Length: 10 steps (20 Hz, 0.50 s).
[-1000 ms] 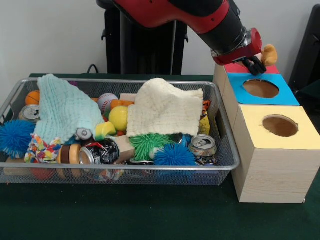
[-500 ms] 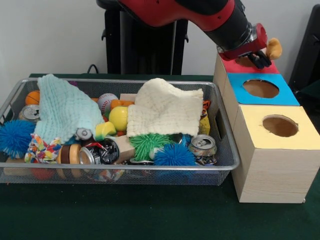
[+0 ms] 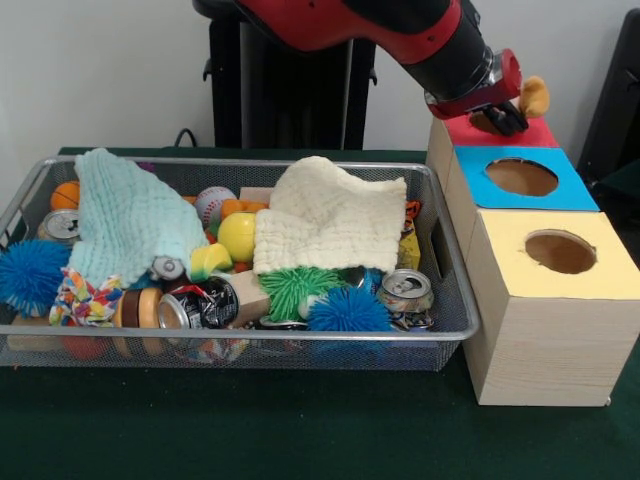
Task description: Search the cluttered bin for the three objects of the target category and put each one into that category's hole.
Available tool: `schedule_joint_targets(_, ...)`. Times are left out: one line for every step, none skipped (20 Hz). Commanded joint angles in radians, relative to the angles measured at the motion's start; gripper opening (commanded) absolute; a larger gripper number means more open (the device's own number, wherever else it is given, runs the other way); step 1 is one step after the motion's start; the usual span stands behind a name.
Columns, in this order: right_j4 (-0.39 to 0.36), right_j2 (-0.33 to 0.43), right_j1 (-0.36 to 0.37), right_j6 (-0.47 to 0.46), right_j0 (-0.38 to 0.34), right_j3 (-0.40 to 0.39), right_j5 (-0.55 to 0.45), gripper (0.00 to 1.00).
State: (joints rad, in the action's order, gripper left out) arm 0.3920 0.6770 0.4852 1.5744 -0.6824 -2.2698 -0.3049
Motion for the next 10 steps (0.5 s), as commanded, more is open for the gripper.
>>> schedule_joint_targets(-0.019,-0.071,-0.009,0.143,-0.006,0.012,-0.045,0.0)
schedule_joint_targets(-0.023,-0.07,-0.003,0.145,-0.006,0.005,-0.042,0.0)
schedule_joint_targets(-0.025,-0.066,0.004,0.152,-0.006,-0.004,-0.03,0.0)
schedule_joint_targets(-0.027,-0.067,0.003,0.153,-0.003,-0.004,-0.023,0.0)
schedule_joint_targets(-0.029,-0.069,0.003,0.154,-0.001,-0.004,-0.017,0.0)
schedule_joint_targets(-0.032,-0.069,0.003,0.154,0.001,-0.006,-0.017,0.0)
schedule_joint_targets(-0.034,-0.065,0.001,0.156,-0.001,-0.01,-0.01,0.0)
schedule_joint_targets(-0.035,-0.064,0.0,0.159,0.0,-0.011,-0.005,0.0)
schedule_joint_targets(-0.036,-0.063,0.0,0.161,0.001,-0.011,0.0,0.0)
schedule_joint_targets(-0.053,-0.061,-0.002,0.147,0.003,-0.006,0.005,1.0)
